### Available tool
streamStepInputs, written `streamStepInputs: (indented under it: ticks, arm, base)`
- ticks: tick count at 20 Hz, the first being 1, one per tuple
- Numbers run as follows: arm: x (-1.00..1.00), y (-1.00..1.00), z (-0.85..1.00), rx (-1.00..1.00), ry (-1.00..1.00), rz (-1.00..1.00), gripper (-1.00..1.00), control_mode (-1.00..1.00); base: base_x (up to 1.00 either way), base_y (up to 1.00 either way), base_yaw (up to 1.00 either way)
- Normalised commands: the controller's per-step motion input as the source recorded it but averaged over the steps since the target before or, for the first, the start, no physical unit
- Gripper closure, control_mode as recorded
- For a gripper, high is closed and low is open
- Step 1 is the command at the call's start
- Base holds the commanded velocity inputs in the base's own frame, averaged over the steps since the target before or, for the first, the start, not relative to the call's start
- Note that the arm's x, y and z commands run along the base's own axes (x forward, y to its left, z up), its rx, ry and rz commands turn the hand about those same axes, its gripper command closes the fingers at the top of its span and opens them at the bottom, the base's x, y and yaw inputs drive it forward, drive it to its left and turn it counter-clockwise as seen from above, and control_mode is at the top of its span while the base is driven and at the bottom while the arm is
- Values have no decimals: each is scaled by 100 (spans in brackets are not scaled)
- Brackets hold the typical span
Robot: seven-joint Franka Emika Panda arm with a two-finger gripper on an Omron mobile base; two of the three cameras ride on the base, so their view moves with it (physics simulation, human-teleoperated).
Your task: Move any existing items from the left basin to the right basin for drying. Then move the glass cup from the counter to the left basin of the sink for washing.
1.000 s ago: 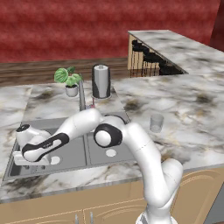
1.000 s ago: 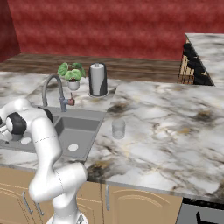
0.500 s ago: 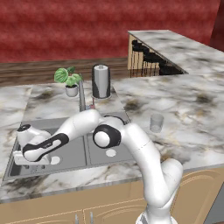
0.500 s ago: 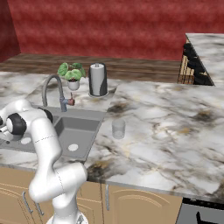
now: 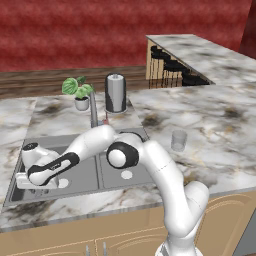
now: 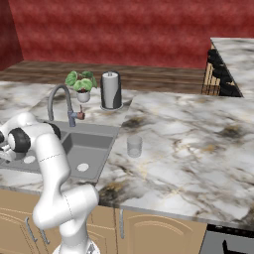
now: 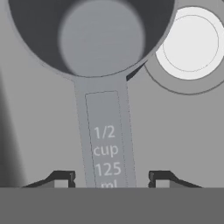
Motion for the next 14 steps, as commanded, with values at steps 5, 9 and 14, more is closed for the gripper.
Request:
streamStepInputs:
  ticks: [5, 9, 14]
  arm:
    - [0, 0, 0, 0, 0, 0, 100, -100]
    - [0, 0, 0, 0, 0, 0, 100, -100]
    - [-5, -1, 15, 0, -1, -2, 100, -100]
  base:
    - [0, 0, 0]
    - [0, 0, 0]
    - [0, 0, 0]
